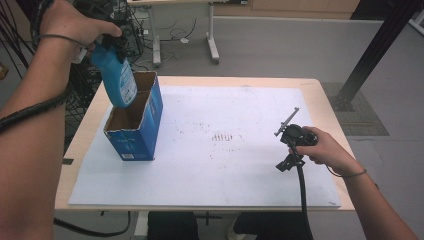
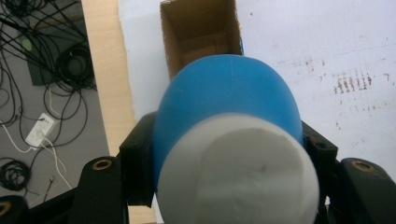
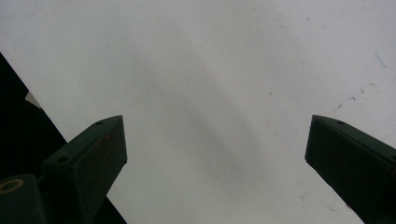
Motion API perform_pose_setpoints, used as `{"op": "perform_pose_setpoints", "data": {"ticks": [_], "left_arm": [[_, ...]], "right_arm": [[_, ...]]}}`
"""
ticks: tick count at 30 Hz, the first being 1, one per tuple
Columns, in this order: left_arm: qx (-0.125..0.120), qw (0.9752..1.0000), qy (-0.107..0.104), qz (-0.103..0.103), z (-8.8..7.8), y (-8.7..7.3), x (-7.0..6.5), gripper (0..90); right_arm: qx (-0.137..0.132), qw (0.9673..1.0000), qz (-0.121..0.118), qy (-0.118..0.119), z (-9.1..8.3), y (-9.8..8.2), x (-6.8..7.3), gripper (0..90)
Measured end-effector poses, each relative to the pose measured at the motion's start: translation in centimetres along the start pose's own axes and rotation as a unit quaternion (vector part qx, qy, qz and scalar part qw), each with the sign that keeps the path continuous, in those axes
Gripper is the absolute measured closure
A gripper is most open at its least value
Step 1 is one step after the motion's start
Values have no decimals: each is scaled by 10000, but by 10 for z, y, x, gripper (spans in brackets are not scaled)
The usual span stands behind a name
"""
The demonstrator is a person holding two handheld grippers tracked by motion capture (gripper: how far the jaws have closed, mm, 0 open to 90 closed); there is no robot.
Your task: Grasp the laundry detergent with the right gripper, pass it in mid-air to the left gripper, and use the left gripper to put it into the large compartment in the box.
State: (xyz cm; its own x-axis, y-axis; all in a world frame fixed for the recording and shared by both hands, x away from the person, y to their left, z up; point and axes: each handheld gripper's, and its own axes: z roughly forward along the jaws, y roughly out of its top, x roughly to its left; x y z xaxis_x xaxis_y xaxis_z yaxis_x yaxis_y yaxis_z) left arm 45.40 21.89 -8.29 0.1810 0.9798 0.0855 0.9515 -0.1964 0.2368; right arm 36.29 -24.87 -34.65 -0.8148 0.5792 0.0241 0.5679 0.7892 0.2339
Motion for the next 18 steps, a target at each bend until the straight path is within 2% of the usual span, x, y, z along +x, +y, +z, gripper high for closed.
{"op": "perform_pose_setpoints", "data": {"ticks": [18], "left_arm": [[290, 9995, -93, -48, 48, -6, 1, 379]], "right_arm": [[4, 10000, 5, 30, 2, 1, 0, 54]]}}
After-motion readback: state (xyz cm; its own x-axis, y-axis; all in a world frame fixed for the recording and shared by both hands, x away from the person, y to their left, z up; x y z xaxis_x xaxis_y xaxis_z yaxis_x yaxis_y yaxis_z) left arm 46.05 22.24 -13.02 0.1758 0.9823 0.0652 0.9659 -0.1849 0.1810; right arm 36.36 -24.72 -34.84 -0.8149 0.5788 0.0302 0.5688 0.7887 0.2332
